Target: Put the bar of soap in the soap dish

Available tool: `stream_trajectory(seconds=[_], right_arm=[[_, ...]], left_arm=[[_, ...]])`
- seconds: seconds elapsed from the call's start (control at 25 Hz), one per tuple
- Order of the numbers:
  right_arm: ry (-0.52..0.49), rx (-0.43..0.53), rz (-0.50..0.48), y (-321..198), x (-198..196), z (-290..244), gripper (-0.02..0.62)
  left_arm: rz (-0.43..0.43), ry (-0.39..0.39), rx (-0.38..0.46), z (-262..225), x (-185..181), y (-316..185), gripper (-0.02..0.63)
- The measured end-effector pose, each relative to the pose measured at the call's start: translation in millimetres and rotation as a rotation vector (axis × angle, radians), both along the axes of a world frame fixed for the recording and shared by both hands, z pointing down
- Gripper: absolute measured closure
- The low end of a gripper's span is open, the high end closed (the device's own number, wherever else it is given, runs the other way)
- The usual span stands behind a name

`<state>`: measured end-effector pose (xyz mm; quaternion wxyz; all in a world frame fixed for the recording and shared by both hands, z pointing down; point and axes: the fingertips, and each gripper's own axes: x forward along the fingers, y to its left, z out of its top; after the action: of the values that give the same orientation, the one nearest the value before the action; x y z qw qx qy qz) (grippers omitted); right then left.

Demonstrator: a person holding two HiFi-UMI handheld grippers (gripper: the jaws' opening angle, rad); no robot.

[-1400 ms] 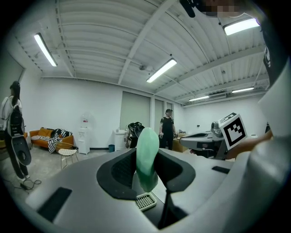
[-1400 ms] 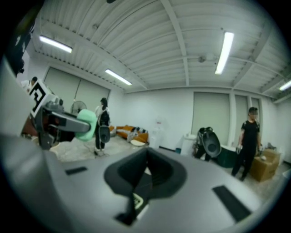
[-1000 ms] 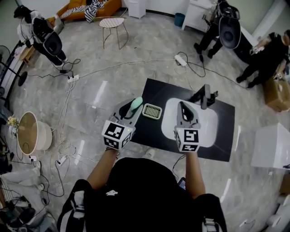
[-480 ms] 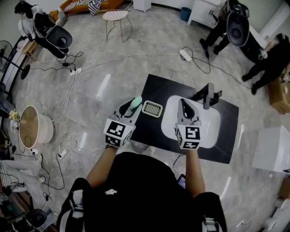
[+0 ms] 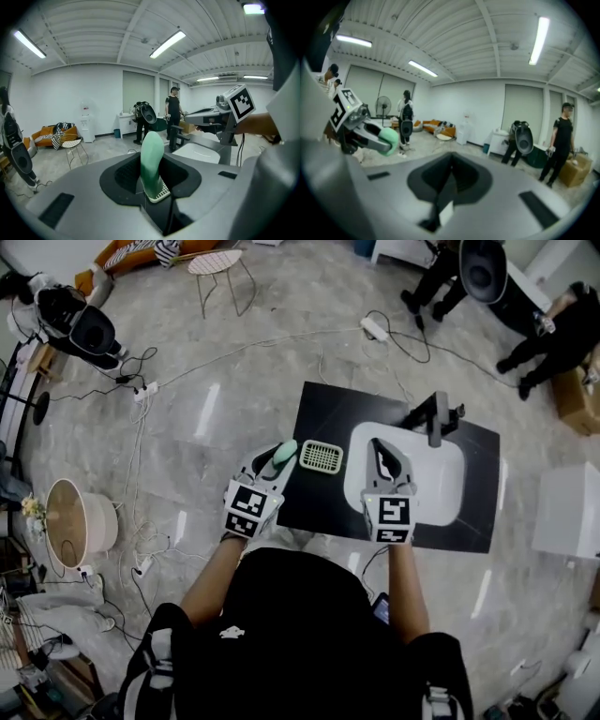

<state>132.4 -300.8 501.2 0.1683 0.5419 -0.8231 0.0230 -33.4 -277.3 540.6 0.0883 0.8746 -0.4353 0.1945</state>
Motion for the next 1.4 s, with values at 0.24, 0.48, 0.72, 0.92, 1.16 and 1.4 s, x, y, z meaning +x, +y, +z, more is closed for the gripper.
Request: stream_trajectory(seconds=[0.24, 0.48, 0.72, 0.92, 1.16, 1.4], right_arm=[[0.021, -0.036, 0.05, 2, 1, 14, 0.561], [0.033, -0.076, 0.088, 4, 6, 29, 0.561], [0.045, -0.11, 0.117, 11, 12, 41, 0.561], [0.074, -0.139, 0.135, 17, 20, 55, 0.561], [0.091, -0.184, 0.165, 27, 29, 72, 0.561], [0.096, -0.216, 0.194, 37, 38, 86, 0.561]], left_arm=[[0.085, -0.03, -0.076, 36, 9, -4, 0.472], [0.183, -0.107, -0.134, 73, 22, -5, 0.472], [0.348, -0.3, -0.171, 122, 36, 3, 0.472], [0.489, -0.469, -0.185, 156, 49, 0, 0.472], [0.601, -0.603, -0.187, 178, 65, -16, 0.472], [0.691, -0.698, -0.188, 201, 84, -20, 0.472]])
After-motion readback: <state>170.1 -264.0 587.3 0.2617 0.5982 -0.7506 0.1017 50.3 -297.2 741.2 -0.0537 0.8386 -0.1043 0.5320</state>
